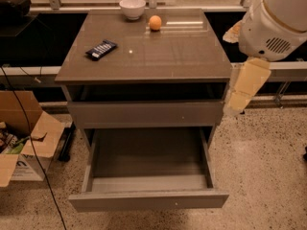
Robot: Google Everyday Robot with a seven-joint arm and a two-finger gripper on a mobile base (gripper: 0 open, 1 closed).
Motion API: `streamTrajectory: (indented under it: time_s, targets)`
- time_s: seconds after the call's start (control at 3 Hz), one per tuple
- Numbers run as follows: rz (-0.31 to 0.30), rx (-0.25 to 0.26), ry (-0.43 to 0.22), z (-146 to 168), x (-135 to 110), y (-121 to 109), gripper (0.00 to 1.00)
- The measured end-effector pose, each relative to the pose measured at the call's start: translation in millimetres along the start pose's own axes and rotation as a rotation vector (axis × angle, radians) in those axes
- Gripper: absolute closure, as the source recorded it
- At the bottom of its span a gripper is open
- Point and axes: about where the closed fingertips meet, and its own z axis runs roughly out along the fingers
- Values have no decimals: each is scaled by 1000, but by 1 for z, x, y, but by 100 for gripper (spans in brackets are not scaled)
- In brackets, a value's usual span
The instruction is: Place rxbar blueberry into middle drawer
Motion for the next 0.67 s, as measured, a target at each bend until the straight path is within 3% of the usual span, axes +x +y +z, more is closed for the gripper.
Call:
streamTrajectory:
  time_s: [0.67]
  targets:
    - [-87, -53, -55, 45, -53, -31, 0]
